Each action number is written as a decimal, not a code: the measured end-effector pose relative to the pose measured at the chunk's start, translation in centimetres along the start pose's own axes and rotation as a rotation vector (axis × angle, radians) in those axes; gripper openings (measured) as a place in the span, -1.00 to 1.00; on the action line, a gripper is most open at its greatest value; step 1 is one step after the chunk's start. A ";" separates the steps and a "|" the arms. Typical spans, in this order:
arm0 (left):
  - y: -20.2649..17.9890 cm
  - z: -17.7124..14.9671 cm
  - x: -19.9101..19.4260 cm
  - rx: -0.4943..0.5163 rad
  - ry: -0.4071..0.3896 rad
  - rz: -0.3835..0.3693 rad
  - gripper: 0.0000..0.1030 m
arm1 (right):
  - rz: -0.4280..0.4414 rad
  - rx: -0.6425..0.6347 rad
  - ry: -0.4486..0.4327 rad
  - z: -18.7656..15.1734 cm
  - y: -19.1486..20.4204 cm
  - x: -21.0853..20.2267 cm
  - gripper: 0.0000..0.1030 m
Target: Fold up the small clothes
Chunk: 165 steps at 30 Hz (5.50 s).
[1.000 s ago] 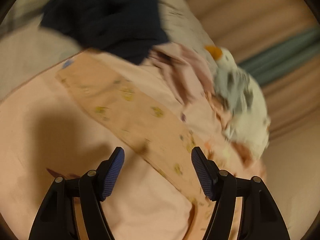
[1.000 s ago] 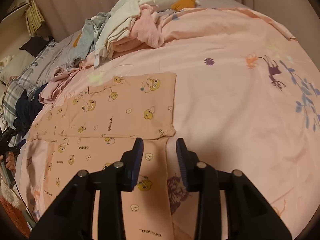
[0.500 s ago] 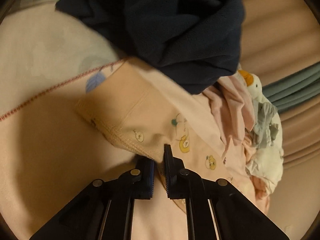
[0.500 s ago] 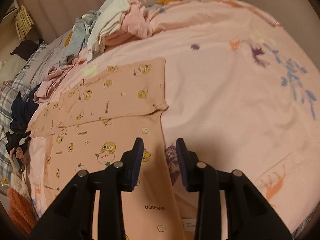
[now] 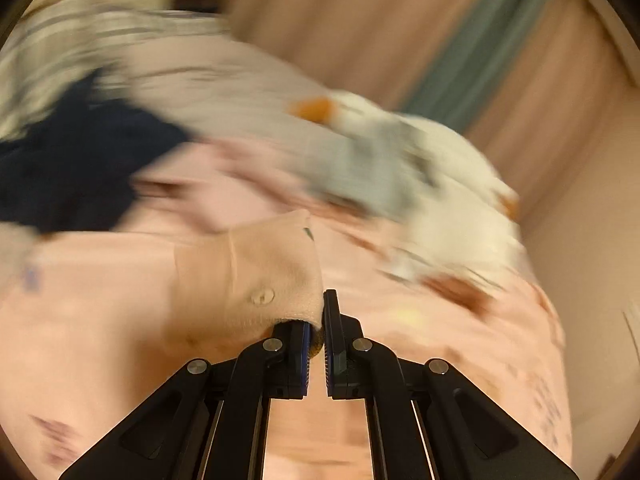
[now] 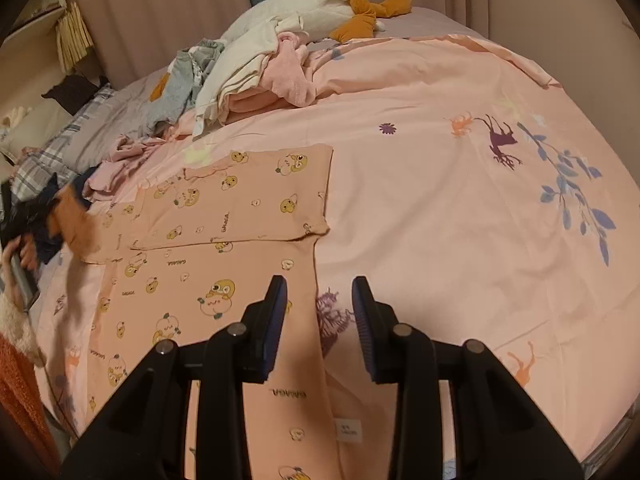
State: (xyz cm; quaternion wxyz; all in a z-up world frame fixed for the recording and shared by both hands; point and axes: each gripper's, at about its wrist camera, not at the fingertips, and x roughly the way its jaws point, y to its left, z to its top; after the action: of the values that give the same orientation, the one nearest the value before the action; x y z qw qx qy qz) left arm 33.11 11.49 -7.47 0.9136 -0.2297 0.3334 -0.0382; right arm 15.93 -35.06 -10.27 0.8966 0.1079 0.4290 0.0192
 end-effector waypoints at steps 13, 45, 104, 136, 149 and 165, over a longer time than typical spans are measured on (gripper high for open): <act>-17.0 -12.0 9.9 0.337 0.410 -0.011 -0.50 | 0.039 0.069 0.048 -2.5 -6.3 0.1 -0.25; 1.2 -10.2 7.4 0.174 0.365 0.205 -0.60 | -0.033 -0.230 0.351 9.1 23.9 23.7 -0.77; -2.8 -12.0 5.3 0.487 0.413 0.368 -0.86 | 0.074 0.089 0.166 9.0 -0.8 18.2 -0.79; -3.9 -13.3 -1.4 0.280 0.405 0.073 -0.61 | 0.278 -0.062 0.237 3.9 2.6 10.3 -0.60; 4.5 -24.2 -12.3 -0.173 0.506 -0.185 0.25 | 0.313 0.175 0.262 -9.5 -3.2 -0.9 0.34; 2.2 -31.2 -12.4 -0.327 0.568 -0.335 0.25 | 0.427 0.444 0.317 -19.2 -1.7 -2.8 0.34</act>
State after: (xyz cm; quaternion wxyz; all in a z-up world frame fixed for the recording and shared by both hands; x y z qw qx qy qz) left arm 3.77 3.91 -22.03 0.7169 -0.4042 0.5332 -0.1957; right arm -0.83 -33.71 -20.16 0.7491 0.3833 0.5246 0.1294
